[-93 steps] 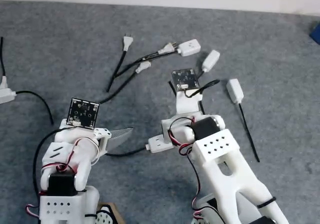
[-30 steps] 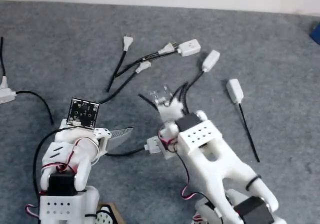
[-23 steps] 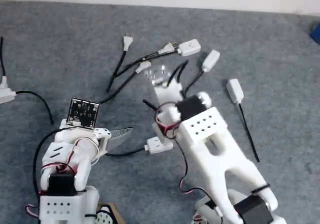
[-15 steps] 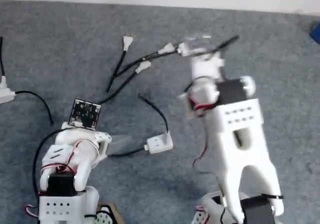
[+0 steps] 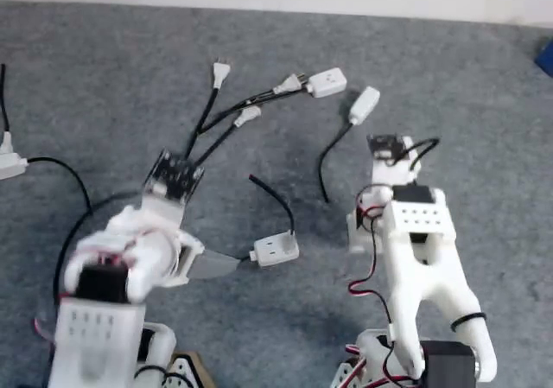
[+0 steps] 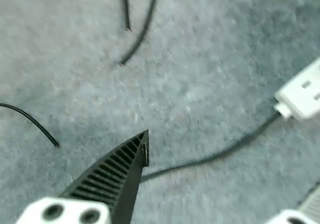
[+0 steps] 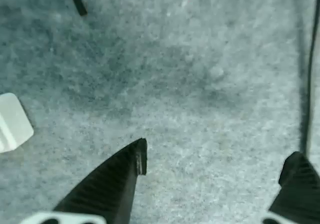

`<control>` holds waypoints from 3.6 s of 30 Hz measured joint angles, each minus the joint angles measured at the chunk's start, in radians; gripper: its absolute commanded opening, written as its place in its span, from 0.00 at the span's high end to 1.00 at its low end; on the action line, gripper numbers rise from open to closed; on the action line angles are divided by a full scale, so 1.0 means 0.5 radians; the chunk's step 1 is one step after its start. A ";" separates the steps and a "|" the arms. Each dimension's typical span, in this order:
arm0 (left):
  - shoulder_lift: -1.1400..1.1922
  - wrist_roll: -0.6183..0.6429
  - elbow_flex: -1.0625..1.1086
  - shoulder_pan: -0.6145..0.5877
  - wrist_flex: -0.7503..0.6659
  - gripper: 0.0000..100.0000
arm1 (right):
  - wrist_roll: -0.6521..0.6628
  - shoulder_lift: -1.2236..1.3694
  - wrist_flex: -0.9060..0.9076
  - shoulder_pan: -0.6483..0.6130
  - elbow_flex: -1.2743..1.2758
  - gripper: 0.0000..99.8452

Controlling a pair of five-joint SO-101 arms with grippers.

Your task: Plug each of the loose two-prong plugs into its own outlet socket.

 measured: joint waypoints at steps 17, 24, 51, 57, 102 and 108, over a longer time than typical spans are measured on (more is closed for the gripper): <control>2.289 -0.245 -1.405 0.684 0.344 0.52 | 0.000 0.000 -0.049 0.381 0.012 0.61; 2.639 -0.245 -1.516 0.752 0.233 0.52 | 0.000 0.000 -0.049 0.381 0.012 0.61; 2.670 -0.331 -2.074 -0.172 0.138 0.99 | 0.000 0.000 -0.049 0.381 0.012 0.61; 2.740 -0.448 -2.593 -0.841 0.138 0.99 | 0.000 0.000 -0.049 0.381 0.012 0.61; 3.446 0.000 -3.732 -0.276 0.868 0.77 | 0.052 1.221 0.267 0.473 -1.814 0.61; 3.428 0.104 -3.584 -0.267 0.875 0.77 | 0.077 1.869 0.611 0.245 -2.605 0.61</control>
